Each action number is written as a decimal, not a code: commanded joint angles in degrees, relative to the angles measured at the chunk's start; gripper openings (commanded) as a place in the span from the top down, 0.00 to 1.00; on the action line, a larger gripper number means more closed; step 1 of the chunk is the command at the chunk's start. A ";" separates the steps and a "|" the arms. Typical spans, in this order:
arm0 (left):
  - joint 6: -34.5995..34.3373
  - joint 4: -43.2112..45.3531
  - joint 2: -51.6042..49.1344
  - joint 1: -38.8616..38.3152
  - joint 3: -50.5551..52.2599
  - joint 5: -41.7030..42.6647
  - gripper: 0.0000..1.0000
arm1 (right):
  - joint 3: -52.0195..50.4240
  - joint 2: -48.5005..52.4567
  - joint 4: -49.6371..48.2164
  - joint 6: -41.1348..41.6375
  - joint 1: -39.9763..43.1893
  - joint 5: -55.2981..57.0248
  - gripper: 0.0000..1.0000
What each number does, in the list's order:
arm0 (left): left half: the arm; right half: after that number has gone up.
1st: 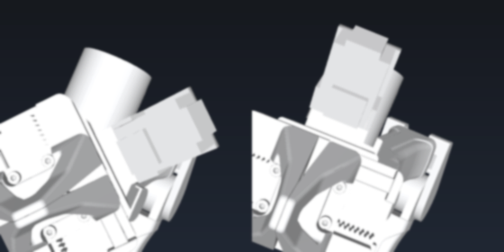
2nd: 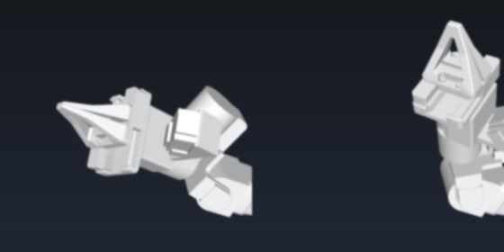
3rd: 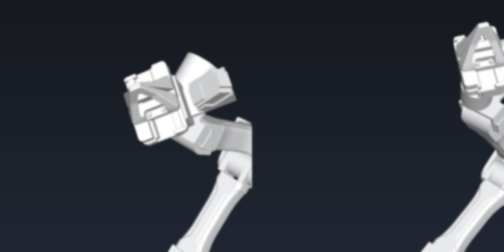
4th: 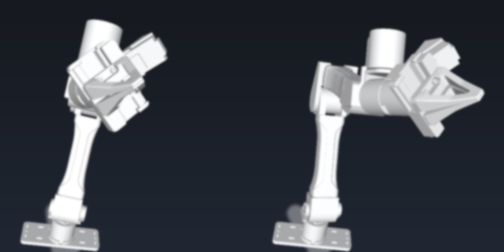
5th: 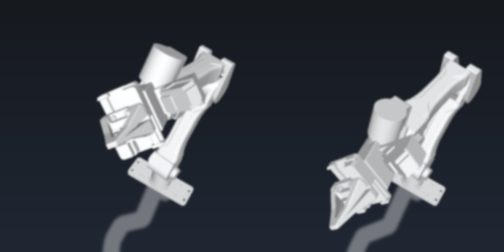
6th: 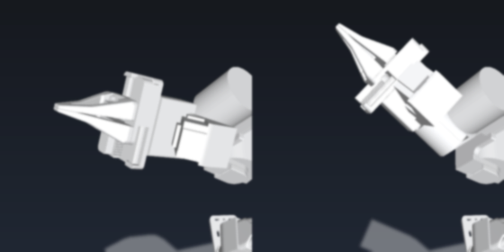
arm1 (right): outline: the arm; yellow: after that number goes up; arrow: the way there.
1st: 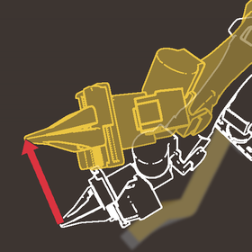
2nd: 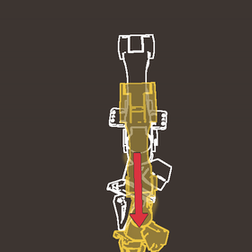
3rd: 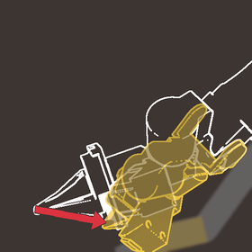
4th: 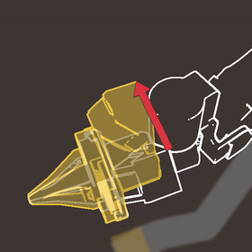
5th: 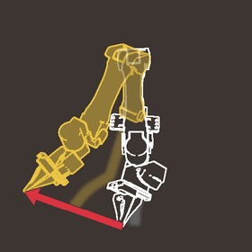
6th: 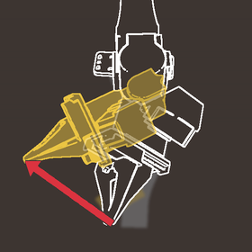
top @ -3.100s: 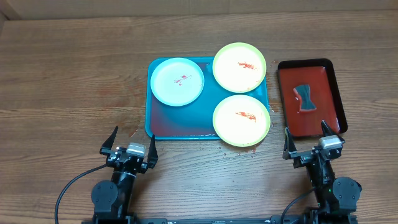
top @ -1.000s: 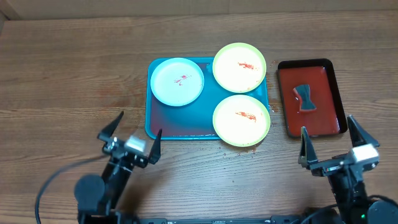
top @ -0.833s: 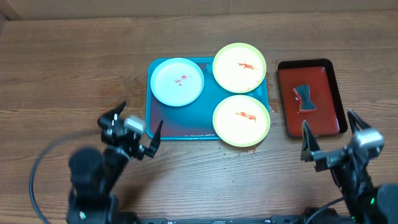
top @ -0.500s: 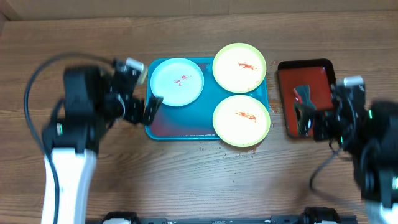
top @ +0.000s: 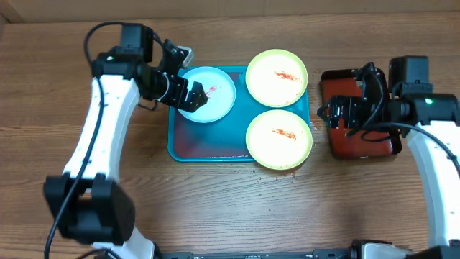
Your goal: Clean dirty plates on tray and stack at the side
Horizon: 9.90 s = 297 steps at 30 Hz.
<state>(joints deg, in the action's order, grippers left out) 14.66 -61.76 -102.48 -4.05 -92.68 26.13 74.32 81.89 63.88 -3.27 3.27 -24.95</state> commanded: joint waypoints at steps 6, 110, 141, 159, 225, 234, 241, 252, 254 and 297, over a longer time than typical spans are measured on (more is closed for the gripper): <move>-21.73 6.80 -8.33 -0.07 -1.44 -18.05 0.00 | 1.51 0.81 -0.48 0.52 -0.31 0.94 0.20; -14.62 6.95 -22.88 -1.60 -1.16 -20.96 0.96 | -2.05 30.86 -18.43 -2.56 2.60 26.82 0.35; -14.40 8.44 -22.88 -1.60 -1.16 -21.64 0.96 | 7.39 29.94 -14.05 2.38 2.60 24.79 0.33; -14.84 7.19 -22.88 -1.60 -1.16 -20.15 0.96 | 7.21 37.31 -15.87 3.50 2.49 24.81 0.93; -21.53 5.38 -22.88 -1.60 -1.16 -13.16 0.96 | 34.01 56.17 -13.09 36.59 -37.64 9.66 0.96; -21.53 5.18 -22.88 -1.60 -1.16 -13.16 0.96 | 34.01 60.24 -16.65 38.86 -41.53 0.68 0.96; -21.53 5.20 -22.88 -1.60 -1.16 -13.16 0.96 | 36.85 60.08 -11.58 34.49 -41.57 -4.72 0.96; -21.51 5.18 -22.88 -1.60 -1.16 -13.20 0.96 | 47.60 60.00 9.05 33.09 -41.42 26.82 0.96; -21.51 5.16 -22.88 -1.57 -1.16 -13.20 0.96 | 48.57 60.00 9.29 33.70 -41.40 32.30 0.96; -21.51 4.98 -22.88 -1.55 -1.16 -13.20 0.96 | 48.33 59.89 9.64 34.36 -34.91 25.88 0.96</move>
<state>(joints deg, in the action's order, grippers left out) -6.07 -56.80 -124.79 -5.65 -93.47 13.15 123.74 142.69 73.45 31.09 -33.01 -14.98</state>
